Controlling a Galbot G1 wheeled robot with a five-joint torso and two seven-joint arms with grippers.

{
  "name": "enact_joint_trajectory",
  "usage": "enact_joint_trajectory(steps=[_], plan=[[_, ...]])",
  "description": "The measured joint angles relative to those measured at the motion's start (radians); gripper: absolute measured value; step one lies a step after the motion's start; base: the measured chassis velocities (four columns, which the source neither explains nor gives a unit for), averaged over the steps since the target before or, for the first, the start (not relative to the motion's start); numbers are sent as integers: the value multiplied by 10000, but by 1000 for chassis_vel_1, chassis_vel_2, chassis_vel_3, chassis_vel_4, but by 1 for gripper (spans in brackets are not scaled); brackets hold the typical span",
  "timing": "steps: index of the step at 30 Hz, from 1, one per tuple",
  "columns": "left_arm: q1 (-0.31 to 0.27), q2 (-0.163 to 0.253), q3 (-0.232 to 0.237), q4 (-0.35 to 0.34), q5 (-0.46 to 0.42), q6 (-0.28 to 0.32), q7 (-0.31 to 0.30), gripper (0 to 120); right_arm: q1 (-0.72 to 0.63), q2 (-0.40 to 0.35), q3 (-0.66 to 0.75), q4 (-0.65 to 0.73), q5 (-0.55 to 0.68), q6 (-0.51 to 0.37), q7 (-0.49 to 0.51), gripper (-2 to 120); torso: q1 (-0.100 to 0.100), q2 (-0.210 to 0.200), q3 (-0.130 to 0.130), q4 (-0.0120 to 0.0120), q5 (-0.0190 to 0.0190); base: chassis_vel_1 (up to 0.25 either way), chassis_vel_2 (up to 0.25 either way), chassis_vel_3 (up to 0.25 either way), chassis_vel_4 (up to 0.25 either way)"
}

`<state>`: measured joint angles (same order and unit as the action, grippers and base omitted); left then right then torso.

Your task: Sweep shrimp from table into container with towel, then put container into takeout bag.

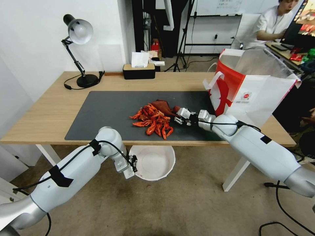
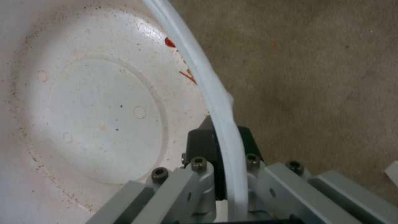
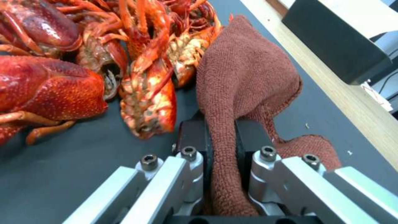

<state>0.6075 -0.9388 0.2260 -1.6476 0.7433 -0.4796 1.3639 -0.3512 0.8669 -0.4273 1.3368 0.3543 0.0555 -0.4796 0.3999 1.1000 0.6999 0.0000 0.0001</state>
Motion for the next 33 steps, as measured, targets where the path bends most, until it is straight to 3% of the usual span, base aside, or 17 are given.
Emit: enact_joint_trajectory(steps=[33], plan=[[-262,-29,268,343,-893,437,62,0,-1800,-1165,994,2079,58,1,-58,7,0,-1,2,2,0,0,0,0,0]])
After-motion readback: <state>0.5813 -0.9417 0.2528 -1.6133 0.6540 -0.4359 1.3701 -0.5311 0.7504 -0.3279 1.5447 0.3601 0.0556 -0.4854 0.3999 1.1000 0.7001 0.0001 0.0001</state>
